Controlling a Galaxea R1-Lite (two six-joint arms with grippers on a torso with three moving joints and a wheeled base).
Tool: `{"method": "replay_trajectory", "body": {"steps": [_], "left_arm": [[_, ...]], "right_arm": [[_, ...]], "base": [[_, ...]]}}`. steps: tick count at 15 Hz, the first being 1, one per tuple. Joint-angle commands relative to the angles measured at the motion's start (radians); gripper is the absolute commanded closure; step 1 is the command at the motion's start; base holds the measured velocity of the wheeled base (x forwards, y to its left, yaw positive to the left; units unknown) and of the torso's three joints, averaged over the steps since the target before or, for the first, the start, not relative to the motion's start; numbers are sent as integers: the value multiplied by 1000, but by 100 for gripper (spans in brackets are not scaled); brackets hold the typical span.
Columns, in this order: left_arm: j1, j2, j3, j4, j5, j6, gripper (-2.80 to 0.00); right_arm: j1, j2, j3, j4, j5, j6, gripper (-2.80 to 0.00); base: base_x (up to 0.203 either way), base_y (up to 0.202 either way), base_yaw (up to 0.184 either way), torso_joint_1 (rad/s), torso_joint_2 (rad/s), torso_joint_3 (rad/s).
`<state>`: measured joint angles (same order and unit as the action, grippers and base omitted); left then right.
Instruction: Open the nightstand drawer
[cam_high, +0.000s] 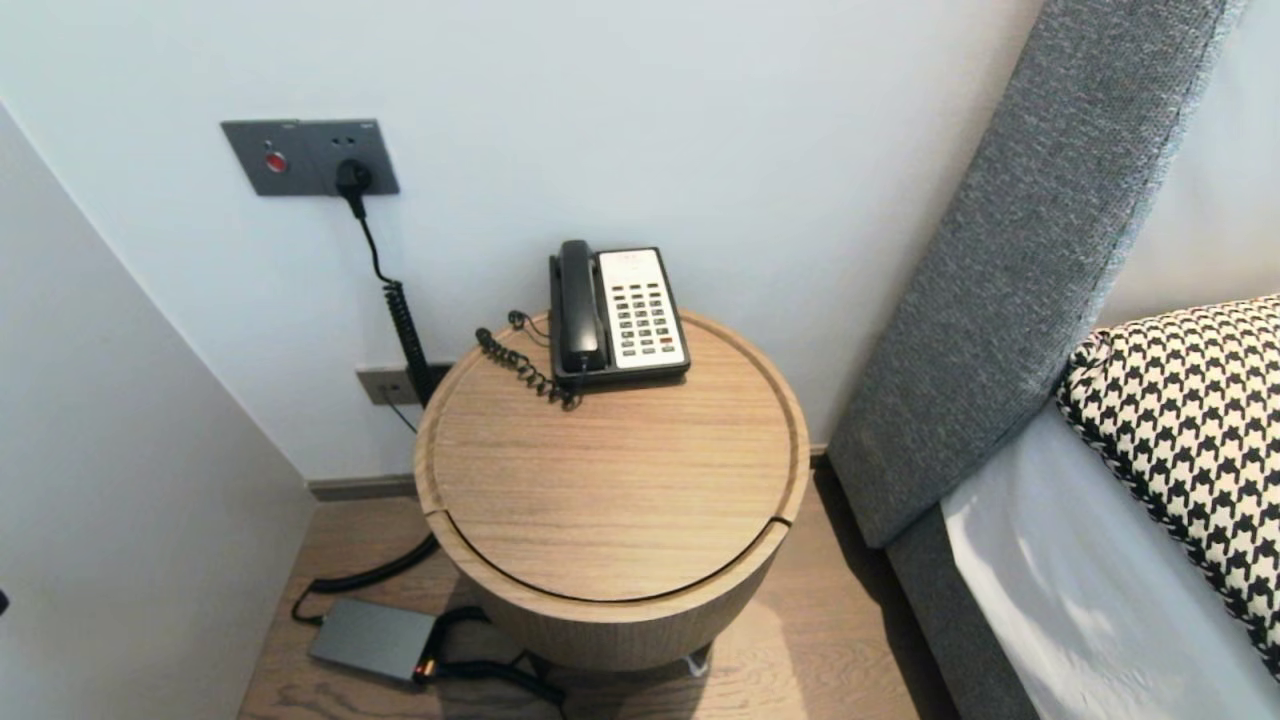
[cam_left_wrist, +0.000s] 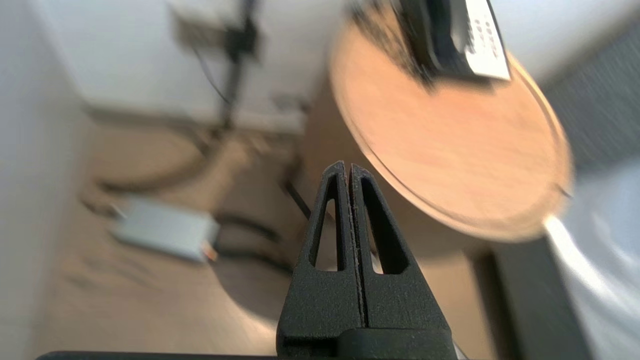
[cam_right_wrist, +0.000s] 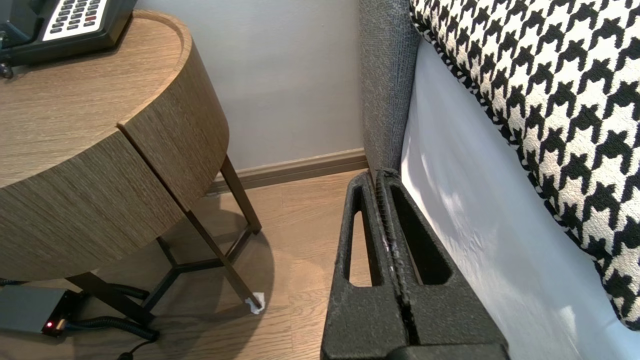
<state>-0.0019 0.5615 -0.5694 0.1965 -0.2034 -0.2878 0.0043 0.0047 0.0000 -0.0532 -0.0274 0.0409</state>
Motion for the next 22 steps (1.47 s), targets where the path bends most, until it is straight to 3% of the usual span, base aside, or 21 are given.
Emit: {"method": "replay_trajectory", "body": {"steps": [1,4,7,10,13,15,18,22], "left_arm": [[-4,154,-77,59,-79,-46,0],[-80,263,-134,132,-115,-134,0],[-229,400,-190,144,-95,-287,0],[-432,539,-275,141,-8,-423,0],[-593,681,-333,101,106,-492,0],[-630,759,-339,52,134,-505,0],[-636,847,-336,6,149,-505,0],[-638,949,-322,-75,218,-499,0]], "right_arm": [[0,1,26,0,0,-1,0],[0,1,26,0,-1,1,0],[0,1,26,0,0,-1,0],[0,1,26,0,0,1,0],[0,1,26,0,-1,1,0],[0,1,26,0,0,-1,0],[0,1,26,0,0,1,0],[0,1,26,0,0,-1,0]], "base": [[0,0,0,0,0,0],[0,0,0,0,0,0],[0,0,0,0,0,0],[0,0,0,0,0,0],[0,0,0,0,0,0],[0,0,0,0,0,0],[0,0,0,0,0,0],[0,0,0,0,0,0]]}}
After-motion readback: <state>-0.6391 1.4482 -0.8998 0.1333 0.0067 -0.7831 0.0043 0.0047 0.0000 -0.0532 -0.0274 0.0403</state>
